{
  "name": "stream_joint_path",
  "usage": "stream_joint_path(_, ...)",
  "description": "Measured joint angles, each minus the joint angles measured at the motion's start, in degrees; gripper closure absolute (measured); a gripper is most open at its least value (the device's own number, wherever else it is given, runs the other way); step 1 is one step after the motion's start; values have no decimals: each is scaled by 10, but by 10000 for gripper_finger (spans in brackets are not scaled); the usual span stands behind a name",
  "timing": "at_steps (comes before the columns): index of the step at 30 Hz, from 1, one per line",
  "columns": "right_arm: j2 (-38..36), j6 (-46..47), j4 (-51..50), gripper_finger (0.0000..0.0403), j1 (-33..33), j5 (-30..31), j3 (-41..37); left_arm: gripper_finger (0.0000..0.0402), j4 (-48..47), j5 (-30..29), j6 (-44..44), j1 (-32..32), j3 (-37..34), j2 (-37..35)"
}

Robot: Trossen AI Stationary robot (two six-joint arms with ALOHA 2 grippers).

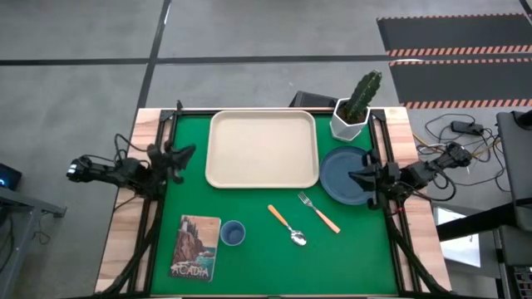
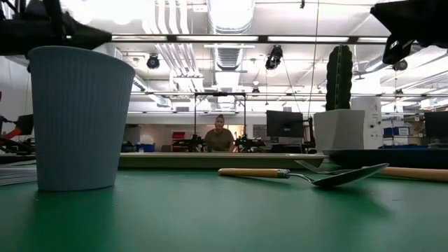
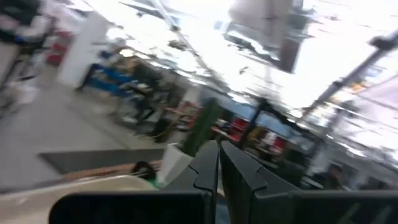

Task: Pick and place plate/cup/fork/spoon on tray
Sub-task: Put the blue plate on the white tray

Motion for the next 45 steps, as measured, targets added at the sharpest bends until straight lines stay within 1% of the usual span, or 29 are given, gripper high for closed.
stream_joint_path(2, 17, 7, 10, 394, 0, 12, 13, 402, 14, 25, 9, 0, 0, 7)
stream_joint_path(7, 69, 29, 6, 394, 0, 71, 56, 402, 29, 30, 5, 0, 1, 31)
stream_joint_path(10, 106, 43, -6, 394, 0, 75, 94, 402, 32, 30, 5, 0, 1, 43)
stream_joint_path(12, 133, 59, -43, 394, 0, 78, 125, 402, 31, 31, 5, 0, 1, 50)
stream_joint_path(15, 175, 102, -132, 394, 0, 115, 174, 402, 32, 30, 5, 0, 1, 60)
stream_joint_path(17, 200, 144, -210, 394, 0, 137, 208, 402, 32, 27, 5, 0, 1, 66)
stream_joint_path(22, 250, 290, -403, 394, 0, 149, 283, 402, 32, 27, 6, 0, 1, 79)
stream_joint_path(25, 272, 404, -531, 394, 0, 139, 325, 402, 31, 26, 6, 0, 1, 87)
stream_joint_path(29, 296, 554, -700, 394, 0, 92, 372, 402, 32, 25, 5, 0, -1, 97)
stream_joint_path(32, 311, 645, -785, 394, 0, 77, 397, 402, 31, 23, 6, 0, -5, 104)
stream_joint_path(34, 315, 670, -809, 394, 0, 68, 407, 402, 40, 7, 9, 0, -5, 107)
stream_joint_path(36, 319, 676, -809, 394, -1, 58, 411, 402, 53, -15, 30, 0, -4, 107)
stream_joint_path(38, 325, 700, -810, 394, -1, 62, 411, 402, 66, -26, 59, 0, -4, 107)
stream_joint_path(40, 330, 725, -805, 394, -3, 73, 409, 402, 84, -53, 87, 0, -5, 107)
stream_joint_path(42, 337, 714, -791, 394, -5, 70, 408, 402, 102, -63, 97, 0, -5, 107)
stream_joint_path(45, 351, 631, -773, 394, -8, 45, 417, 402, 102, -63, 116, 0, -5, 107)
